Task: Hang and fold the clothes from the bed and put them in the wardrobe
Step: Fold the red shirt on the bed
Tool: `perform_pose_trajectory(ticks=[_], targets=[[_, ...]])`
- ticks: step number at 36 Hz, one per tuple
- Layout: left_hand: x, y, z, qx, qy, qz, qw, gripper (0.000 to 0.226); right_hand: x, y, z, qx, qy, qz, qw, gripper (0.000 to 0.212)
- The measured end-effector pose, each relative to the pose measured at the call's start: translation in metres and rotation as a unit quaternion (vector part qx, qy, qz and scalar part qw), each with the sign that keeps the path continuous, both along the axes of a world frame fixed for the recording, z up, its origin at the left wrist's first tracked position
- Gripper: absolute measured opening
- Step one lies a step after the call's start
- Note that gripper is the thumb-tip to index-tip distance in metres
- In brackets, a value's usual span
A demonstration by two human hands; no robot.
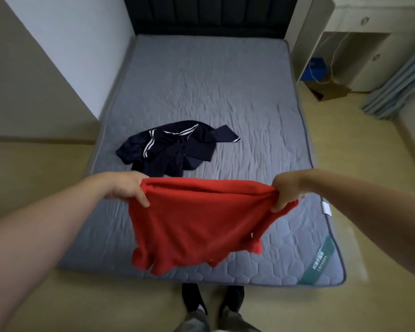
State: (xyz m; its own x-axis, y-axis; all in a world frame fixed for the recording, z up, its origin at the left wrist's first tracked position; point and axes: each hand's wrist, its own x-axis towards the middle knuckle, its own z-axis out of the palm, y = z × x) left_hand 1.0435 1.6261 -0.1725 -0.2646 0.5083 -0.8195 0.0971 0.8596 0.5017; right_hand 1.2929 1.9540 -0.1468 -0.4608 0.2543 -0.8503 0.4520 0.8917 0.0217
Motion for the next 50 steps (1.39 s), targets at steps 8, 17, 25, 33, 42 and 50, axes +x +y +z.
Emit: perform_pose_trajectory(ticks=[8, 17, 25, 33, 42, 50], targets=[[-0.049, 0.064, -0.003, 0.026, 0.428, 0.050, 0.902, 0.014, -0.053, 0.038, -0.003, 0.208, 0.284, -0.096, 0.931, 0.014], [-0.065, 0.095, 0.040, 0.145, 0.555, 0.178, 0.799, 0.029, -0.077, 0.069, 0.042, 0.385, 0.470, -0.050, 0.792, 0.025], [-0.049, 0.072, -0.020, 0.170, 0.573, 0.089, 0.797, 0.018, -0.055, 0.061, -0.011, 0.388, 0.485, 0.020, 0.784, 0.030], [-0.009, 0.040, -0.172, 0.077, 0.473, -0.128, 0.869, 0.061, -0.029, 0.034, -0.172, 0.326, 0.355, 0.068, 0.873, 0.030], [0.050, 0.003, -0.346, -0.053, 0.468, -0.382, 0.795, 0.027, 0.014, -0.030, -0.368, 0.212, 0.178, 0.159, 0.948, 0.033], [0.099, -0.037, -0.424, -0.055, 0.377, -0.491, 0.783, 0.024, 0.058, -0.077, -0.455, 0.082, 0.100, 0.163, 0.978, 0.029]])
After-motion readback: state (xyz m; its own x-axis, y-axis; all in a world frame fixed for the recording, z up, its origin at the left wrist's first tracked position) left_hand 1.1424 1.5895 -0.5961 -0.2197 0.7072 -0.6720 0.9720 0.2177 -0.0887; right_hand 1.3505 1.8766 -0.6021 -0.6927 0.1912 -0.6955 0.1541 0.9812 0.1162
